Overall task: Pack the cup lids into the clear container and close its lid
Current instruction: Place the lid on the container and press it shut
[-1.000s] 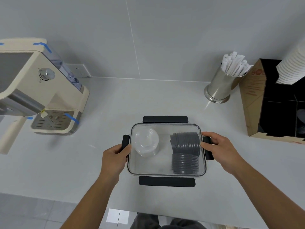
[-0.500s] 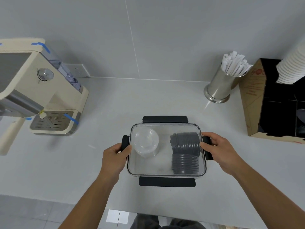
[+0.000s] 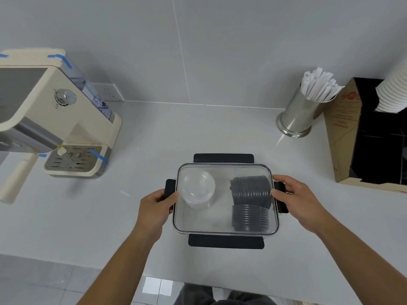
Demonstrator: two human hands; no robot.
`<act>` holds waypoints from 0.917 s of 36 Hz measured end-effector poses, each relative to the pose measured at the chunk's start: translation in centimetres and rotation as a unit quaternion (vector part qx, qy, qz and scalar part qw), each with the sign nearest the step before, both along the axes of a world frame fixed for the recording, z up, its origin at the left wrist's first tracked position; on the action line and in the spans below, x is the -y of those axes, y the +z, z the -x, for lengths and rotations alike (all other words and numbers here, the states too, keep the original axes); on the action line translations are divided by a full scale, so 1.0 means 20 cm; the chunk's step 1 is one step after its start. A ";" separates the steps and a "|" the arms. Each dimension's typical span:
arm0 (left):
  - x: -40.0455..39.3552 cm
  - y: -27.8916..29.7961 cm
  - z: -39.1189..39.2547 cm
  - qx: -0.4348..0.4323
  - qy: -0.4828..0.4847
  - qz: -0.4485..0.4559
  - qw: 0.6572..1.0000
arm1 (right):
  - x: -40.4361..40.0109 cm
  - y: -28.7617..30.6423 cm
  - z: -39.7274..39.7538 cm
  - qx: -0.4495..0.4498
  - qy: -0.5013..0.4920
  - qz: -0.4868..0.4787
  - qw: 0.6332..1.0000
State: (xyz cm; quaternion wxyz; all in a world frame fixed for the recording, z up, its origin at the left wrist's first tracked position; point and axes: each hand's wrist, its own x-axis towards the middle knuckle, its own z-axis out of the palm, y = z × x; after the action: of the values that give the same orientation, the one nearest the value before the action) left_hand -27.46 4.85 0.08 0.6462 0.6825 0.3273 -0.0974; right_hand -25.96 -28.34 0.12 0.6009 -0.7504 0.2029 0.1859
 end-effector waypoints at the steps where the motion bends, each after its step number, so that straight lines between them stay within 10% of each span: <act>1: 0.00 0.00 0.00 -0.002 -0.003 0.002 1.000 | 0.00 0.00 0.00 -0.001 0.000 0.004 1.000; 22: -0.03 -0.06 0.02 0.027 -0.004 0.012 1.000 | 0.02 -0.06 0.02 -0.010 -0.034 -0.068 0.997; 33: 0.02 -0.09 0.09 0.155 -0.060 -0.225 0.960 | -0.03 -0.10 0.10 0.083 -0.084 0.082 0.990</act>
State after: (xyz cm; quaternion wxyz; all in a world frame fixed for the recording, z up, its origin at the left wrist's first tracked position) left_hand -29.22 4.37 -1.65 0.5120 0.8353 0.1950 0.0471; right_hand -27.90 -27.65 -1.97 0.5654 -0.7905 0.2289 0.0548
